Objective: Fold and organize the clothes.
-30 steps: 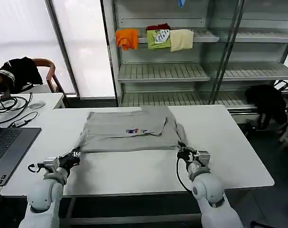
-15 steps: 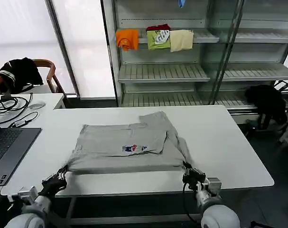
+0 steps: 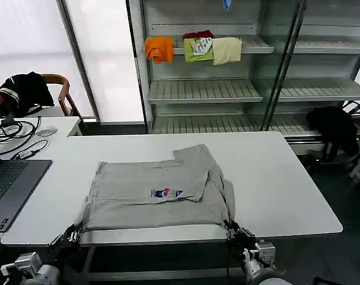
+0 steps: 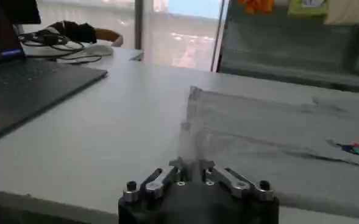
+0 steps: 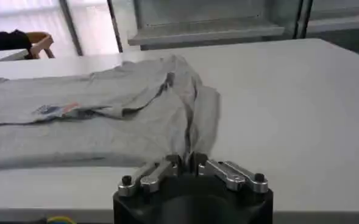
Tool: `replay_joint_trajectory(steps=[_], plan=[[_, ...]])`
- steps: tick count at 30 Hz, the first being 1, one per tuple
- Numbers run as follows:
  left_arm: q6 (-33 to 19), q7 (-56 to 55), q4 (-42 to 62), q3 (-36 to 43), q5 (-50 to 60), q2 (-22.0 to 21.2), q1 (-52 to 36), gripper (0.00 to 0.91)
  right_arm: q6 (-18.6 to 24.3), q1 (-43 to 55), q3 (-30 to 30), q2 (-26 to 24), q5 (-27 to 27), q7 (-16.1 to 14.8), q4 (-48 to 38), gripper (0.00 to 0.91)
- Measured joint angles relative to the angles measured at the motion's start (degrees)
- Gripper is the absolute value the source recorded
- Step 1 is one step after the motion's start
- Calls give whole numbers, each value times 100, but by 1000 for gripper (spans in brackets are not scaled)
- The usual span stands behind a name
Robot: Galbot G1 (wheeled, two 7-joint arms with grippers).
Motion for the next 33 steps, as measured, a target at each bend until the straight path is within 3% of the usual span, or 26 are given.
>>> replay_joint_trajectory(steps=[6, 12, 21, 33], plan=[[-156, 105, -26, -57, -6, 56, -178, 907, 35, 442, -3, 363, -229, -97, -4, 907], [-96, 249, 335, 77, -22, 208, -939, 907, 20, 1540, -70, 667, -431, -319, -681, 907], [92, 536, 1722, 671, 230, 606, -2617, 907, 113, 3591, 12, 1293, -931, -801, -2935, 907], [130, 935, 4019, 1323, 903, 952, -4510, 907, 547, 5435, 92, 1616, -1396, -1084, -5843, 907]])
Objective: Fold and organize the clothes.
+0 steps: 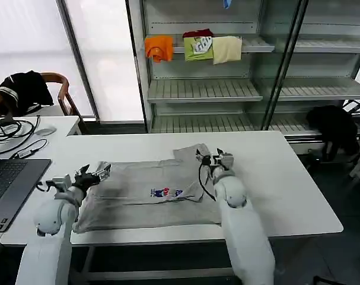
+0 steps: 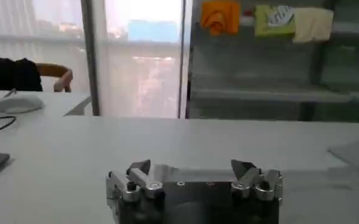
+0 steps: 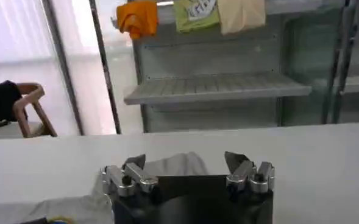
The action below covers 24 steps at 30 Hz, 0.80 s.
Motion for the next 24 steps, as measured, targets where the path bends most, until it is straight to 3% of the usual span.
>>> replay_joint_trajectory(steps=[7, 9, 10, 11, 12, 13, 14, 15, 16, 18, 24], plan=[[-41, 104, 967, 173, 359, 19, -636, 907, 103, 454, 38, 0, -107, -9, -778, 907], [-52, 125, 1152, 205, 431, 14, -725, 806, 122, 538, 38, 0, -130, -11, -921, 907], [-55, 130, 1246, 218, 465, 13, -772, 665, 127, 571, 31, 0, -143, -13, -981, 907], [-56, 133, 1320, 230, 495, 13, -810, 615, 129, 604, 28, 0, -158, -13, -1040, 907], [-57, 139, 1390, 242, 528, 15, -846, 464, 131, 640, 27, 0, -178, -14, -1104, 907], [-58, 144, 1461, 257, 559, 17, -883, 383, 131, 669, 27, 0, -195, -20, -1156, 907], [-58, 148, 1520, 267, 588, 17, -913, 141, 131, 696, 22, 0, -210, -30, -1206, 867], [-65, 162, 1572, 274, 614, 15, -939, 30, 131, 723, 15, 1, -226, -42, -1258, 746], [-73, 171, 1616, 284, 642, 13, -962, 20, 128, 746, 4, 0, -245, -56, -1304, 272], [-80, 191, 1678, 297, 672, 7, -992, 10, 106, 774, -17, 0, -294, -88, -1398, 0], [-83, 242, 1762, 318, 733, 0, -1015, 10, 33, 781, -83, 0, -462, -211, -1513, 0]])
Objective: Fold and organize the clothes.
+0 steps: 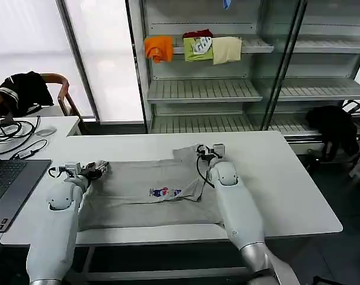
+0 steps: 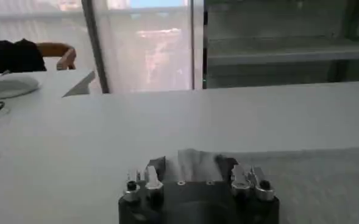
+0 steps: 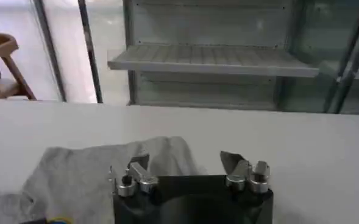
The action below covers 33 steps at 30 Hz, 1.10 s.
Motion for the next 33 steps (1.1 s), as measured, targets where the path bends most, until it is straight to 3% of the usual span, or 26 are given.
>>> replay_joint_trajectory(steps=[10, 17, 26, 33], plan=[[31, 74, -29, -12, -4, 13, 71, 20, -60, -106, -24, 1, -43, -208, 93, 0], [24, 61, -153, -60, -129, -5, 165, 10, 115, -285, -17, 0, 15, -187, 362, 0], [-279, -158, -555, -191, -724, 54, 360, 10, 450, -768, -84, 0, 118, -7, 1264, 0], [-369, -224, -1125, -326, -1221, 155, 613, 10, 219, -1305, -134, 0, 344, 71, 2292, 0]])
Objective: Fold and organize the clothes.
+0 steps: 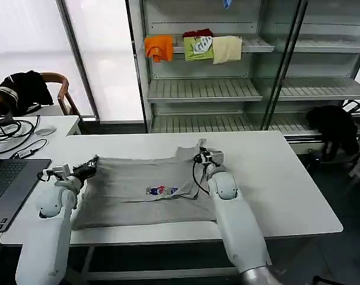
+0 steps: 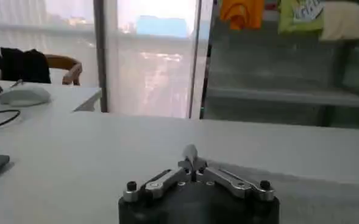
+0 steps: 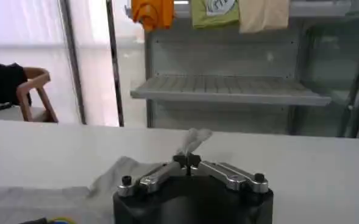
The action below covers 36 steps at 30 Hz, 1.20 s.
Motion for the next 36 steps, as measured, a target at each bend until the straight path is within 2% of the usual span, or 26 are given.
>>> replay_joint_trajectory(steps=[9, 15, 22, 30, 31, 32, 33, 34, 36], plan=[[-39, 58, -763, -227, -396, -2, 619, 10, -409, -1033, 54, -12, 303, -25, 1510, 0], [-103, 46, -1109, -430, -587, 36, 1085, 10, -550, -1765, 180, -370, 446, -17, 2303, 0], [-108, 151, -1487, -666, -853, 140, 1605, 10, -632, -2384, 259, -667, 473, -50, 2916, 0], [-55, 353, -1849, -850, -930, 248, 2146, 20, -652, -2851, 282, -807, 371, -92, 3234, 0], [-56, 377, -1887, -861, -921, 253, 2213, 20, -658, -2895, 281, -823, 352, -89, 3255, 564], [-57, 391, -1910, -867, -903, 253, 2266, 30, -665, -2944, 279, -836, 335, -87, 3272, 907], [-57, 404, -1929, -867, -881, 250, 2318, 363, -668, -2983, 277, -843, 319, -88, 3286, 907], [-56, 413, -1940, -867, -847, 243, 2370, 907, -667, -3019, 273, -845, 295, -88, 3299, 907], [-47, 420, -1959, -864, -764, 220, 2444, 907, -658, -3090, 268, -845, 228, -86, 3311, 907]])
